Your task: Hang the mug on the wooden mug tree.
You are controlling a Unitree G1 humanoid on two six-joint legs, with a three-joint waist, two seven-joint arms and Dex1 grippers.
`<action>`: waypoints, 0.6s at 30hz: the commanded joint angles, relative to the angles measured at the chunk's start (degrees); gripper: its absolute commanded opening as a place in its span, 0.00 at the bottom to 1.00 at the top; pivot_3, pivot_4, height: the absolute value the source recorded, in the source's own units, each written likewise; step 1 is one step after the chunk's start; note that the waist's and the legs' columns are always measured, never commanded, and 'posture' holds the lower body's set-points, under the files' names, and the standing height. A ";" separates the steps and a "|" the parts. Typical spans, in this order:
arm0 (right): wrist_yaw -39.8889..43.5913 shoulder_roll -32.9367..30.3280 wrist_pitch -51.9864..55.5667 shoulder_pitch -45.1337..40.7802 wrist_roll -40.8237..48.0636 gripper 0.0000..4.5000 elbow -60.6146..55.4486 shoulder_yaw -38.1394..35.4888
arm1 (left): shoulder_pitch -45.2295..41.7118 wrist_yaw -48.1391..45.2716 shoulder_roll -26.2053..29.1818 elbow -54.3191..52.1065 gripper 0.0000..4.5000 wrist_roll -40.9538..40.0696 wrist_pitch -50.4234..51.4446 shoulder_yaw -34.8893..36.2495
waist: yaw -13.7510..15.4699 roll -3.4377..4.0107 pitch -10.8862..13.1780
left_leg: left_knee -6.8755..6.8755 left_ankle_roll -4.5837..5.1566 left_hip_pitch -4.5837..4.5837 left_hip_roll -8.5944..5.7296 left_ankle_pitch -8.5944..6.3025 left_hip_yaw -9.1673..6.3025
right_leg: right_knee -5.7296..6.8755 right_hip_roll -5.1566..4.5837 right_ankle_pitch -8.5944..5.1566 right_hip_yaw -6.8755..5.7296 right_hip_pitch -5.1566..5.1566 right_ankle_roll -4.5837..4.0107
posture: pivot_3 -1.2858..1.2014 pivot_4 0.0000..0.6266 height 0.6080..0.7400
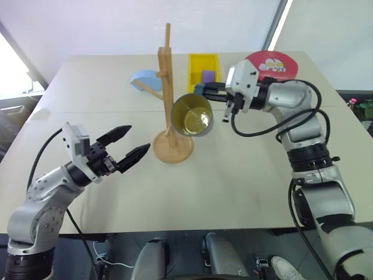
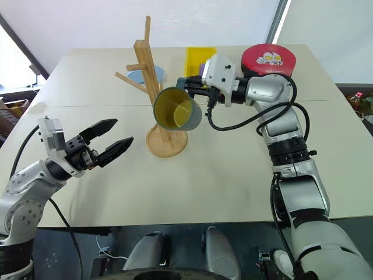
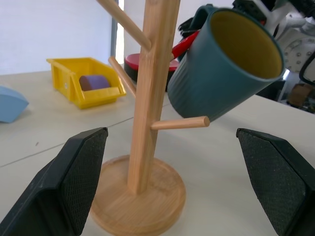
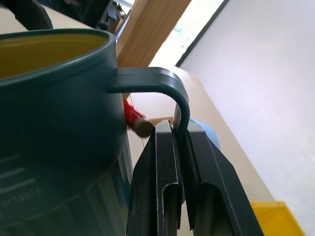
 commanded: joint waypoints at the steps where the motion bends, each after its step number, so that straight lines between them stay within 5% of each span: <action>1: -0.08 0.63 -0.97 -2.58 -0.16 0.01 0.63 -0.38 | -0.58 0.24 0.85 -2.33 1.00 -1.20 0.07 1.69 | 0.01 0.00 0.00 | 0.00 0.00 0.00 0.00 0.00 0.00 | 0.00 0.00 0.00 0.00 -0.01 0.00 | 0.52 0.24 1.00; 12: 0.22 1.22 -1.24 -3.21 -0.02 0.01 2.47 -0.53 | -0.72 0.58 0.80 -2.59 1.00 -1.43 -0.11 1.43 | 0.10 0.01 0.00 | -0.01 0.00 -0.05 -0.01 0.00 0.00 | -0.03 -0.01 0.00 0.00 -0.04 0.00 | 0.52 0.24 1.00; 18: -0.58 1.32 -2.24 -3.54 -0.54 0.52 3.32 -0.76 | -1.30 0.74 0.86 -2.82 1.00 -1.95 -0.04 1.66 | 0.07 0.01 0.00 | -0.02 0.00 -0.04 -0.01 0.00 0.00 | -0.03 -0.01 0.00 0.00 -0.04 0.00 | 0.52 0.24 1.00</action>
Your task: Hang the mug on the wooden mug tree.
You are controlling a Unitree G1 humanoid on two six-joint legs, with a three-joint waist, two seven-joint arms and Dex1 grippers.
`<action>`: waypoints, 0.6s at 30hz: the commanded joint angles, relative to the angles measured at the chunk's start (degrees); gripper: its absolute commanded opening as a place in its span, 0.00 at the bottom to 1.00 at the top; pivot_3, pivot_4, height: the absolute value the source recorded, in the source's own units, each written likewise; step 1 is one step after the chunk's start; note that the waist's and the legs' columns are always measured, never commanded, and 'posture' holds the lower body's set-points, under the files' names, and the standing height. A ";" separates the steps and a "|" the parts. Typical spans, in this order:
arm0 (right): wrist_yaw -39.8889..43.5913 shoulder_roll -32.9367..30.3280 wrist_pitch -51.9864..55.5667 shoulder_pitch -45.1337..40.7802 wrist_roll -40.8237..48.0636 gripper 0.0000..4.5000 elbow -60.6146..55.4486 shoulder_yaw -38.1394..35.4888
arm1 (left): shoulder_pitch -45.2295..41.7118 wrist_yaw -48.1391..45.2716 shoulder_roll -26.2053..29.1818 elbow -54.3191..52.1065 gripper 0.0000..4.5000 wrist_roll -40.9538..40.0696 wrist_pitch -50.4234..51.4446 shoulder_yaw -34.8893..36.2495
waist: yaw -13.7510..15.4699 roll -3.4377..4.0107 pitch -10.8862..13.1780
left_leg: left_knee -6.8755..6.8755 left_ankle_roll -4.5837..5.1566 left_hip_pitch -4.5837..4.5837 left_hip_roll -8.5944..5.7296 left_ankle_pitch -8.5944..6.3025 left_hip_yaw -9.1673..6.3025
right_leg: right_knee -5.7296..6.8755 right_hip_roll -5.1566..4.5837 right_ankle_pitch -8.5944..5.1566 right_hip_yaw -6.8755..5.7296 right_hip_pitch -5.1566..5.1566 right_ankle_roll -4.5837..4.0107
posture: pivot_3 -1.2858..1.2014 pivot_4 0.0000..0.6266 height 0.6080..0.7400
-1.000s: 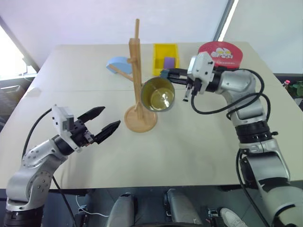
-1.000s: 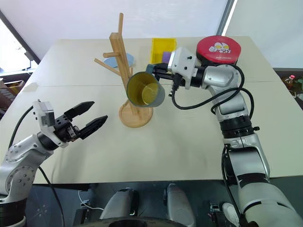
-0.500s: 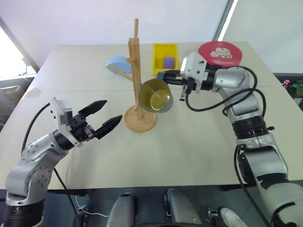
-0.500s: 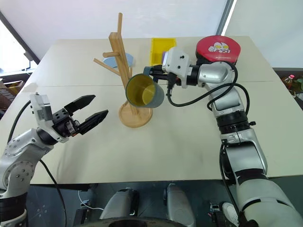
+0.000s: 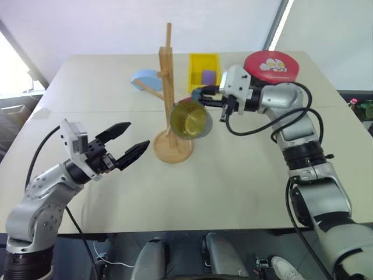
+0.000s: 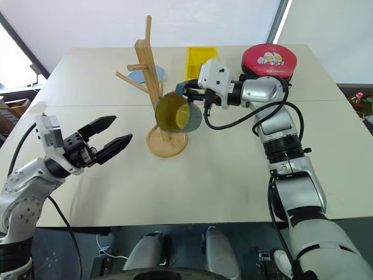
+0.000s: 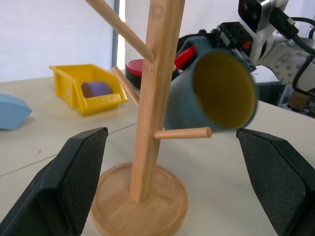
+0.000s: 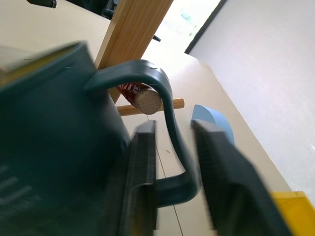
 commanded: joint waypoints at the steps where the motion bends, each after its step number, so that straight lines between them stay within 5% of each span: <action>1: -0.78 0.09 -1.69 -2.39 -0.15 0.65 -0.23 -1.19 | -0.76 0.01 0.64 -2.39 1.00 -1.26 -0.15 1.40 | -0.01 0.00 0.00 | 0.00 0.00 0.00 0.00 0.00 0.00 | 0.00 0.00 0.00 0.00 0.00 0.00 | 0.52 0.24 1.00; 2: -0.97 -0.02 -2.00 -2.41 -0.33 0.74 -0.16 -1.22 | -0.80 0.03 0.59 -2.44 1.00 -1.28 -0.15 1.41 | -0.01 0.00 0.00 | 0.00 0.00 0.00 0.00 0.00 0.00 | 0.00 0.00 0.00 0.00 0.00 0.00 | 0.52 0.24 1.00; 18: -7.21 -6.91 2.89 7.35 5.61 0.74 -2.76 -12.63 | 0.54 4.57 -1.54 2.38 1.00 4.03 -1.88 1.93 | 0.22 0.00 0.00 | -0.03 0.00 0.00 -0.03 0.00 0.00 | -0.10 -0.03 0.00 -0.01 0.07 0.00 | 0.52 0.24 1.00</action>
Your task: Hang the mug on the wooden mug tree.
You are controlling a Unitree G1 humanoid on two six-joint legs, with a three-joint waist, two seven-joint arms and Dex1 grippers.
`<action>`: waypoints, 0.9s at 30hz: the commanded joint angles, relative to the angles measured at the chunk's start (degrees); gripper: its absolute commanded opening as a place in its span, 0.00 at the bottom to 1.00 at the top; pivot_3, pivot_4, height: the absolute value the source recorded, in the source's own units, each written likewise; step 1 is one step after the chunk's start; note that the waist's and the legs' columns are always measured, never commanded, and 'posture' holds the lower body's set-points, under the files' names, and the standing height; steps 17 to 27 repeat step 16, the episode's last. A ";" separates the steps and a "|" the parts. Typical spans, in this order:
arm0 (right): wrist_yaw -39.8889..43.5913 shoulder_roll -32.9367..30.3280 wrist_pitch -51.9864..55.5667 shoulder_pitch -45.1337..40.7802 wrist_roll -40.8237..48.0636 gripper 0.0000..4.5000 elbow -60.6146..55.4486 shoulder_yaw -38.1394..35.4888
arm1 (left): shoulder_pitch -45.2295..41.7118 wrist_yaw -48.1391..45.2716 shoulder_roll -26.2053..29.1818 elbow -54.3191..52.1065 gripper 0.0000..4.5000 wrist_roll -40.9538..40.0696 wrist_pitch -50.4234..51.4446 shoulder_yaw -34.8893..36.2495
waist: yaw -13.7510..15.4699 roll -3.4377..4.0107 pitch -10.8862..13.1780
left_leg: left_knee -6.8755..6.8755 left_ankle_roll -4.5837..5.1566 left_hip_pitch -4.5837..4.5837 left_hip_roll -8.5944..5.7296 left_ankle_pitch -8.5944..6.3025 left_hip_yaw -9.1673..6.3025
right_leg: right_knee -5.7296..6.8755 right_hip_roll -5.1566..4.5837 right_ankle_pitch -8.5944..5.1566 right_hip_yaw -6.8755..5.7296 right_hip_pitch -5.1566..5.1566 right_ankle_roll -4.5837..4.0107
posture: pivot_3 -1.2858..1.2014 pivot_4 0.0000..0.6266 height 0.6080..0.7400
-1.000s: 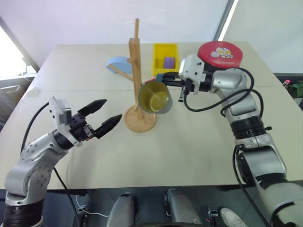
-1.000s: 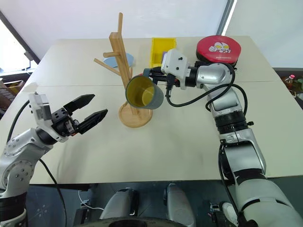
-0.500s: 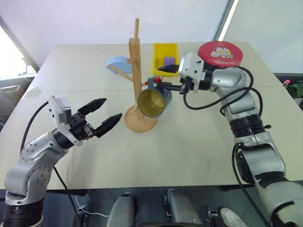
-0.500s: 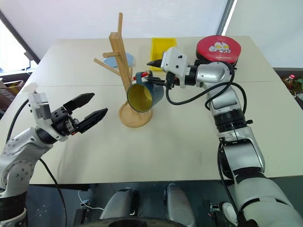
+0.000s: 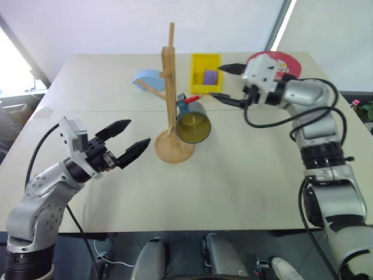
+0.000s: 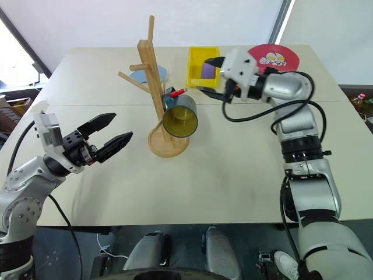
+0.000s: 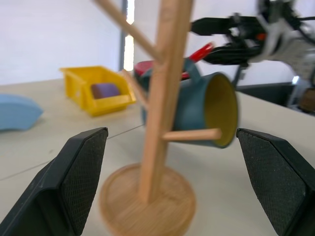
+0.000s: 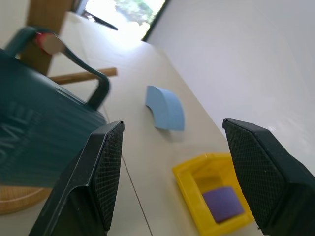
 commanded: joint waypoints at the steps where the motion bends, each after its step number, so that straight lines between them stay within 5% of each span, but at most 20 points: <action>1: -3.53 0.04 2.48 4.30 3.52 0.74 -1.74 -5.19 | 0.63 4.12 -1.60 2.71 1.00 4.84 -3.30 1.90 | -0.04 0.00 0.00 | 0.00 0.00 -0.01 0.00 0.00 0.00 | 0.00 0.00 0.00 0.00 -0.02 0.00 | 0.52 0.24 1.00; 10: -14.69 6.65 1.03 25.86 4.19 0.74 -4.76 -9.96 | 4.28 13.64 -8.32 16.97 1.00 18.90 -13.33 2.56 | -0.23 0.08 0.05 | -0.01 0.00 -0.02 0.00 0.00 0.11 | 0.09 0.01 0.01 0.09 -0.10 0.02 | 0.52 0.24 1.00; 27: -15.84 7.59 1.03 28.11 4.92 0.74 -5.11 -10.23 | 4.67 12.18 -8.88 19.14 1.00 19.29 -15.13 2.78 | -0.09 0.06 0.03 | 0.08 0.00 0.14 0.03 0.00 0.05 | 0.17 0.07 0.02 0.05 0.04 0.00 | 0.52 0.24 1.00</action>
